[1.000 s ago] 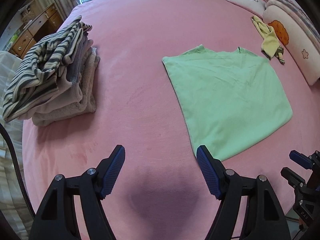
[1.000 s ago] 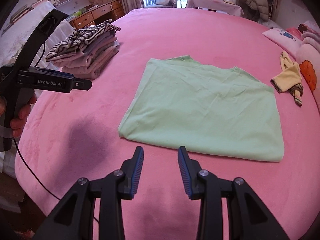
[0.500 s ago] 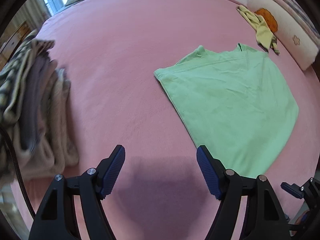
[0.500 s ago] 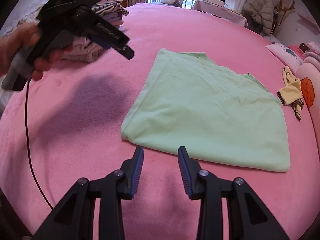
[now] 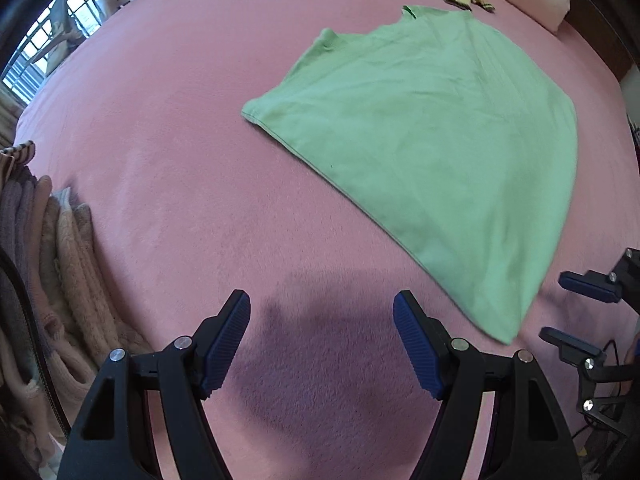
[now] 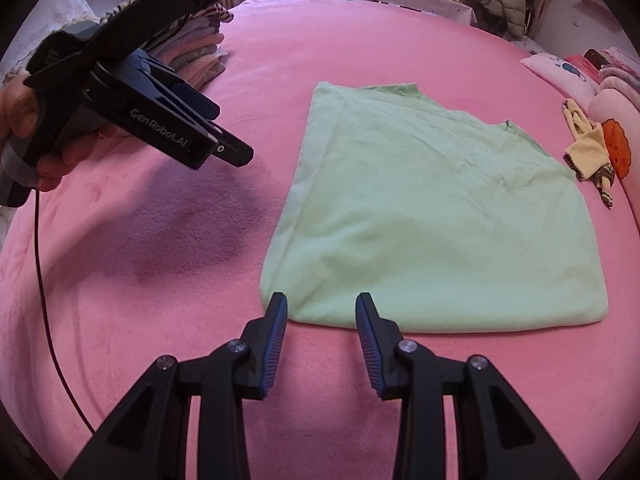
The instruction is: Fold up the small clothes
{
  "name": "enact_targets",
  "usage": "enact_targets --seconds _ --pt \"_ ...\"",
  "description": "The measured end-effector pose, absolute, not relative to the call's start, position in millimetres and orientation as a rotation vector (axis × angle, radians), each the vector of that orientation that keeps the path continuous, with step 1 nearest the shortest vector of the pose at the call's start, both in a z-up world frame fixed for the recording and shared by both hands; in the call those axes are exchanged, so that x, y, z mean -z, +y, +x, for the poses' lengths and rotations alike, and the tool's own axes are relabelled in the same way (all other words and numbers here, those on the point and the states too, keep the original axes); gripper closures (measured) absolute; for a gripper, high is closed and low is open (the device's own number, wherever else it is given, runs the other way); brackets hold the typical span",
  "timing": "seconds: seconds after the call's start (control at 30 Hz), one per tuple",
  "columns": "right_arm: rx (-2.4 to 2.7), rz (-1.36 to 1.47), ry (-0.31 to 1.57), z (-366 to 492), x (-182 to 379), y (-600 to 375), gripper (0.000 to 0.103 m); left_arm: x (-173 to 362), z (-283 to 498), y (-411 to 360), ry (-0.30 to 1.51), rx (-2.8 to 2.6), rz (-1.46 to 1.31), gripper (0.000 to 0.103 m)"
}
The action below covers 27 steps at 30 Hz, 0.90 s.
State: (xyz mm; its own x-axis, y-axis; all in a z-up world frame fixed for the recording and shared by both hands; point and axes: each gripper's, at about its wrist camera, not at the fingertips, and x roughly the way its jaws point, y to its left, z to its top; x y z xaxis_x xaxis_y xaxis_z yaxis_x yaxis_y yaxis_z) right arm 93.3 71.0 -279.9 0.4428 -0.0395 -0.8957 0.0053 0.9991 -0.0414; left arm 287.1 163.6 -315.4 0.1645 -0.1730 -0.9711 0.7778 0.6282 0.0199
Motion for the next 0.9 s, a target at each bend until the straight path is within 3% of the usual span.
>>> enact_targets --seconds 0.7,0.9 --pt "-0.035 -0.344 1.097 86 317 123 0.067 337 279 226 1.321 0.699 0.526 0.030" --pt "0.054 -0.561 0.994 81 327 136 0.067 343 274 239 1.331 0.669 0.483 0.030"
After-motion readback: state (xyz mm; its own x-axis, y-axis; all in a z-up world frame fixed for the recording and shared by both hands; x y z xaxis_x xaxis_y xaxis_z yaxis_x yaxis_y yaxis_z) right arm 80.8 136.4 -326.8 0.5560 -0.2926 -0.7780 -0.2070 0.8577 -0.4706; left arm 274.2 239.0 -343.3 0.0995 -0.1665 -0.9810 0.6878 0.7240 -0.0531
